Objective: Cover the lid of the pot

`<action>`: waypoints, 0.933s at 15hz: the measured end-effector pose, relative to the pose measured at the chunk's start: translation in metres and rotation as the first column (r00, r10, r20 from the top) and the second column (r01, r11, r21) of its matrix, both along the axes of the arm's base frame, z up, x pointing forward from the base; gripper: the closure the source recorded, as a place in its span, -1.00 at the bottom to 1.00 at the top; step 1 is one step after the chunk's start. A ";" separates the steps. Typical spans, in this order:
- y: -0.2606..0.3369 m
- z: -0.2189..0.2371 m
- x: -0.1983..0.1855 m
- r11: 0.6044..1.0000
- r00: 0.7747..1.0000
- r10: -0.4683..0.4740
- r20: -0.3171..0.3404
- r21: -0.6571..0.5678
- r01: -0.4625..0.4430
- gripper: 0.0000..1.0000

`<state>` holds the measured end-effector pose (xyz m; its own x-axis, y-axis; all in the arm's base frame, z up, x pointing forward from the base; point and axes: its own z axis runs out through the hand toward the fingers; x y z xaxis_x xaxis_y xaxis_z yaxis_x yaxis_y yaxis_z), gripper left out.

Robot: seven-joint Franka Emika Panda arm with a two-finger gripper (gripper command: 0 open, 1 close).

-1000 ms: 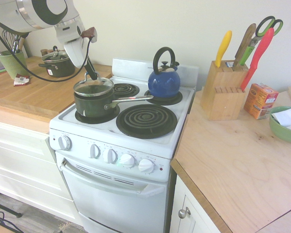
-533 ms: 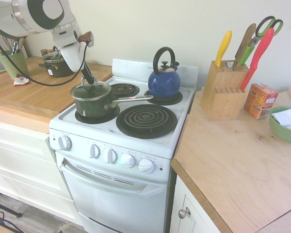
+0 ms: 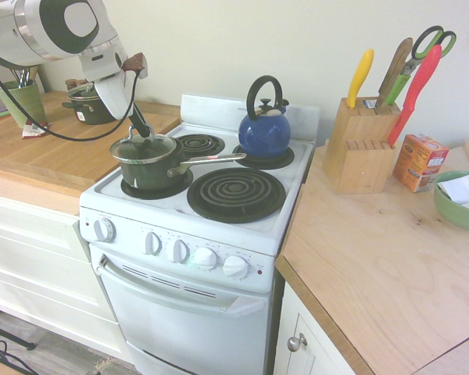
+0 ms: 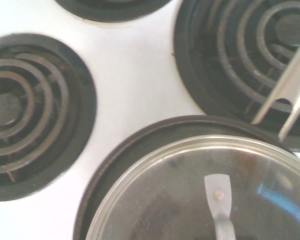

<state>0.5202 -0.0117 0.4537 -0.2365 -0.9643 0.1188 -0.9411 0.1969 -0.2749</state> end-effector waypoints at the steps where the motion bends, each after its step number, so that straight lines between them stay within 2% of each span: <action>1: 0.000 0.000 0.001 1.000 1.000 -0.002 0.009 0.000 0.002 1.00; 8: -0.018 0.008 0.006 0.999 0.997 -0.049 0.059 -0.006 0.049 1.00; 14: 0.001 0.002 0.009 1.000 0.999 -0.013 0.050 -0.010 0.013 1.00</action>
<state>0.5291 -0.0107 0.4558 -0.2550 -0.9599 0.1162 -0.9236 0.2062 -0.3232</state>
